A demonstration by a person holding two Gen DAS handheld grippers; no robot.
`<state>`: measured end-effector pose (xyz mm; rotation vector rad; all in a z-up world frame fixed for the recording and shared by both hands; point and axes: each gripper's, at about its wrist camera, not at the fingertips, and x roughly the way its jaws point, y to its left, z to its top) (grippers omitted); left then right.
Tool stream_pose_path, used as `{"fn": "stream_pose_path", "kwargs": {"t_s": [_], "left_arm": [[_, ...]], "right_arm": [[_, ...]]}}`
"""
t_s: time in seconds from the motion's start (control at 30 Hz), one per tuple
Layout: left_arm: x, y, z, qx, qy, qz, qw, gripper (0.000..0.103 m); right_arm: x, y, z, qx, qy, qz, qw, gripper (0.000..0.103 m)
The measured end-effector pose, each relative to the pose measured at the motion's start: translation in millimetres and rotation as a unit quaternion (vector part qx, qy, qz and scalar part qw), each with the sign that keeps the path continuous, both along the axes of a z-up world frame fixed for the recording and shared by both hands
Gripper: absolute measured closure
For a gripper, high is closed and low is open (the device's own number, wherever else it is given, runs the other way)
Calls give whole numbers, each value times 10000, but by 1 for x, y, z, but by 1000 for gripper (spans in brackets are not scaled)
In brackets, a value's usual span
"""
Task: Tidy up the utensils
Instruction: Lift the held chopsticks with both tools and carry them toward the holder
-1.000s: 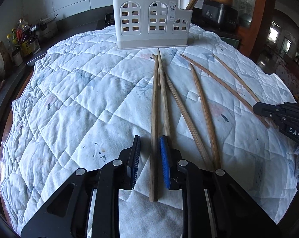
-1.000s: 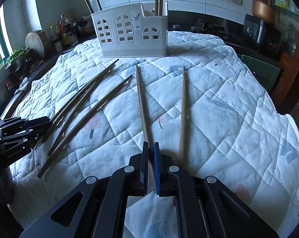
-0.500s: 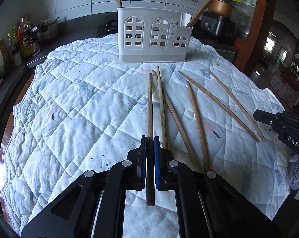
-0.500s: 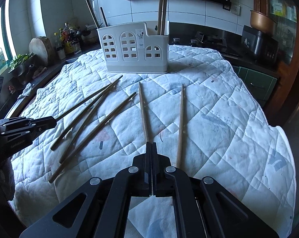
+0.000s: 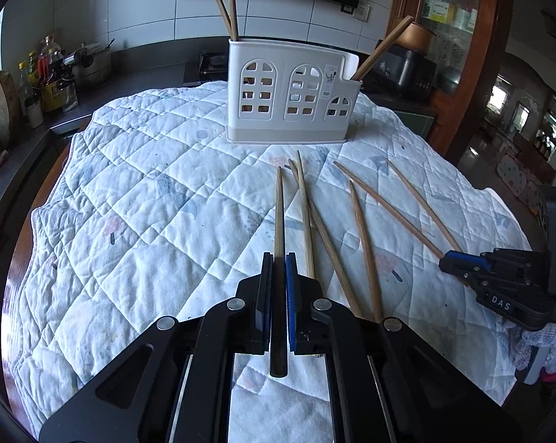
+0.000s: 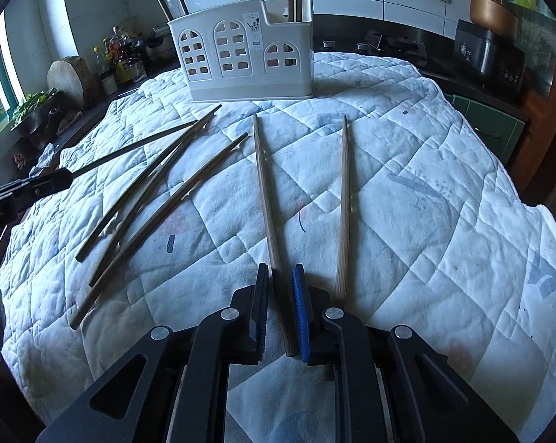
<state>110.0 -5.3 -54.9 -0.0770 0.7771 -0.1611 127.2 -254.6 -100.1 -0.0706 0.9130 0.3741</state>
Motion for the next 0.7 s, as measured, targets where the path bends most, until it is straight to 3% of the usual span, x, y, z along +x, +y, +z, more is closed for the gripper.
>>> {"fn": "stream_pose_path", "kwargs": {"t_s": [0.3,0.53,0.7], "left_arm": [[0,9,18,-182,-234,-38,9996,98],[4,15,38,-284,-416,-112,9987,98],[17,12,62,-220,-598,-282,9976,98]], "right_arm": [[-8,0,19,35,-293,-17,9996,96],[-10,0,84,184,-1061,27,9942,96],[11,6,135,247,-1386,150,9899,96]]}}
